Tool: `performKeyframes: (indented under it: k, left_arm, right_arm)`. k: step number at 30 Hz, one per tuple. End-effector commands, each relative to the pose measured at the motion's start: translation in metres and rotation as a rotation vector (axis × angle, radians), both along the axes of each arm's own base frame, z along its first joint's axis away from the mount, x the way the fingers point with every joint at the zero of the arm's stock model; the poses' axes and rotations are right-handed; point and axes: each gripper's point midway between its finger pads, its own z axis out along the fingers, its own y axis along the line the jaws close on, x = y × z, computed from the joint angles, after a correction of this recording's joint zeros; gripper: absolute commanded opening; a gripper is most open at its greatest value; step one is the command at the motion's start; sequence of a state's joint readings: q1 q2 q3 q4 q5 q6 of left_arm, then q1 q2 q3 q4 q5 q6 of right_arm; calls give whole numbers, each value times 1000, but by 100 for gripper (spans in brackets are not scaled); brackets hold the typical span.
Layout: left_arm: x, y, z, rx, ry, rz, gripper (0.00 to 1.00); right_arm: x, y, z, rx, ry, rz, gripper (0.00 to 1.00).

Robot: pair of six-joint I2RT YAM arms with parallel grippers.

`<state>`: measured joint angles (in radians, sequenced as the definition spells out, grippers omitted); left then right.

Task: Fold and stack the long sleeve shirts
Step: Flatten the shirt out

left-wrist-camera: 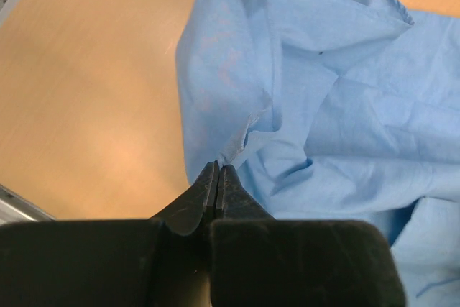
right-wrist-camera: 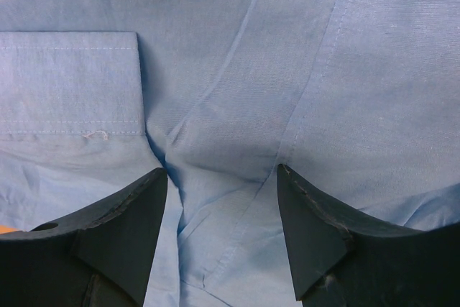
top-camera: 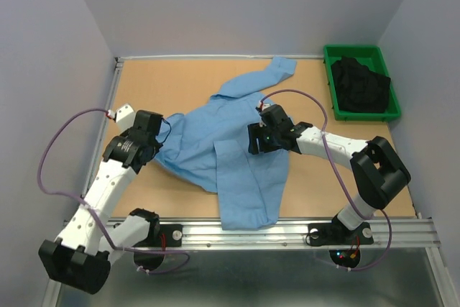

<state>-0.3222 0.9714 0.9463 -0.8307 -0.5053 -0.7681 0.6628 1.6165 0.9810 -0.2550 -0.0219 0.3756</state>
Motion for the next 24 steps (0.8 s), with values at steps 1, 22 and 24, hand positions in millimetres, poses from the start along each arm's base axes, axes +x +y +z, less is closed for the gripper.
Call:
performKeyframes:
  k: [1, 22, 24]
  left_arm:
    - [-42, 14, 3, -28, 33, 73, 5]
    - [-69, 17, 73, -155, -286, 25, 88]
    - [-57, 6, 72, -148, -267, -46, 88]
  right_arm:
    - [20, 4, 28, 25, -94, -52, 68]
    - [67, -70, 36, -49, -136, -383, 79]
    - [75, -67, 44, -42, -155, -375, 79]
